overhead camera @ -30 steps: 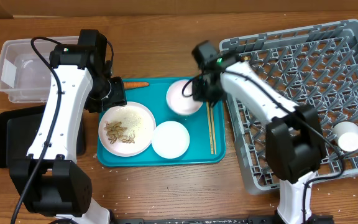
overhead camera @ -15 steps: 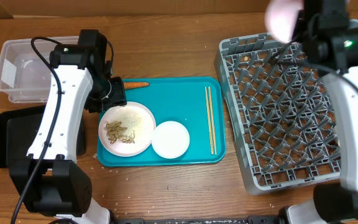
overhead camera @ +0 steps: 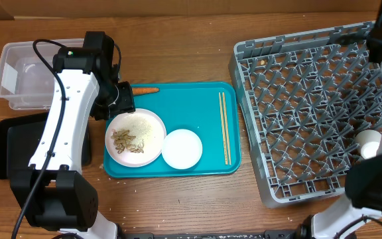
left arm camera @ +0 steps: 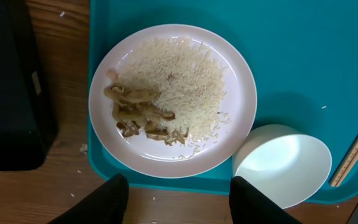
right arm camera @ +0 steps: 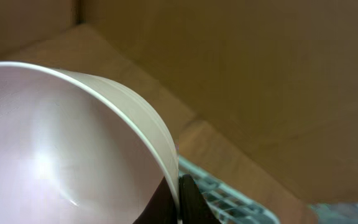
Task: Sort waste into correct bins and load items into the dishwasher
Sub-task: 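Lift the pink bowl with the right gripper and carry it over the rack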
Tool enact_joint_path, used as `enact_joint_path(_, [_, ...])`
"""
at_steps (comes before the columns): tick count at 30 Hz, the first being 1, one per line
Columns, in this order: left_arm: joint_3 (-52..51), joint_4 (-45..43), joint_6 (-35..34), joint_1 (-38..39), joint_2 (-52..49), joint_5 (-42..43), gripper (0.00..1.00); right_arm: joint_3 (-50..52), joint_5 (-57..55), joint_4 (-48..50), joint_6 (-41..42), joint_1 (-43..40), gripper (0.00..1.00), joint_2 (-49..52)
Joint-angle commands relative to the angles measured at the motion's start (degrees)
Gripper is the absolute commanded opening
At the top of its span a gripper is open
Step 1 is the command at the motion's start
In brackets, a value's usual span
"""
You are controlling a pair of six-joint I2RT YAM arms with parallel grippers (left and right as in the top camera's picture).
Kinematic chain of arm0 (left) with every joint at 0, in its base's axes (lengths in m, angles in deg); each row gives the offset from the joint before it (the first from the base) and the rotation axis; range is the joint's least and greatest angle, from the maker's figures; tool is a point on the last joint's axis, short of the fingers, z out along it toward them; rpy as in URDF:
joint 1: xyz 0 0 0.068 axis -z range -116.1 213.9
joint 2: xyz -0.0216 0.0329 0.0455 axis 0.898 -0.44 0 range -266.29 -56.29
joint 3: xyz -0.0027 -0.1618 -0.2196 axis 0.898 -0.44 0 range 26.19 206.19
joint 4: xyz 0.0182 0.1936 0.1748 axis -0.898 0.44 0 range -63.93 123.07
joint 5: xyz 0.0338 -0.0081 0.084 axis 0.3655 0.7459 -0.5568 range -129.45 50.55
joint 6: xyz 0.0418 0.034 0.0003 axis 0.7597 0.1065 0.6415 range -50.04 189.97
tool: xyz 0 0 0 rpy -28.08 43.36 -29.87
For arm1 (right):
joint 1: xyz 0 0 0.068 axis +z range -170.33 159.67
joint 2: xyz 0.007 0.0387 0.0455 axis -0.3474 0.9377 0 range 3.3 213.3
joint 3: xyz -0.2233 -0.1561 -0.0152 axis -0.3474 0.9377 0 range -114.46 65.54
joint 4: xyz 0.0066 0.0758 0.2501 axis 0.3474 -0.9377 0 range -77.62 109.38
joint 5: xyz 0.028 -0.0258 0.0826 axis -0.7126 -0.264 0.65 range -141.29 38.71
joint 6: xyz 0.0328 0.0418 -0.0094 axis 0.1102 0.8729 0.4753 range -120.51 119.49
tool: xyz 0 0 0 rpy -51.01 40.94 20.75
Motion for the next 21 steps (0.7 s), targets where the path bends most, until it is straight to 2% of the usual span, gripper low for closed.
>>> enact_joint_path(1, [0.85,-0.09,-0.39,0.44,1.40,0.74,0.55,-0.02,-9.90,0.22,1.62,-1.46,0.04,4.61])
enact_joint_path(11, [0.85,-0.07,-0.39,0.44,1.40,1.42,0.55,0.22,-13.53,-0.55,2.05,-1.66,0.04,16.90])
enact_joint_path(21, [0.85,-0.22,-0.39,0.44,1.40,1.81,0.58,0.22,-5.79,-9.49,12.81,1.51,0.04,20.37])
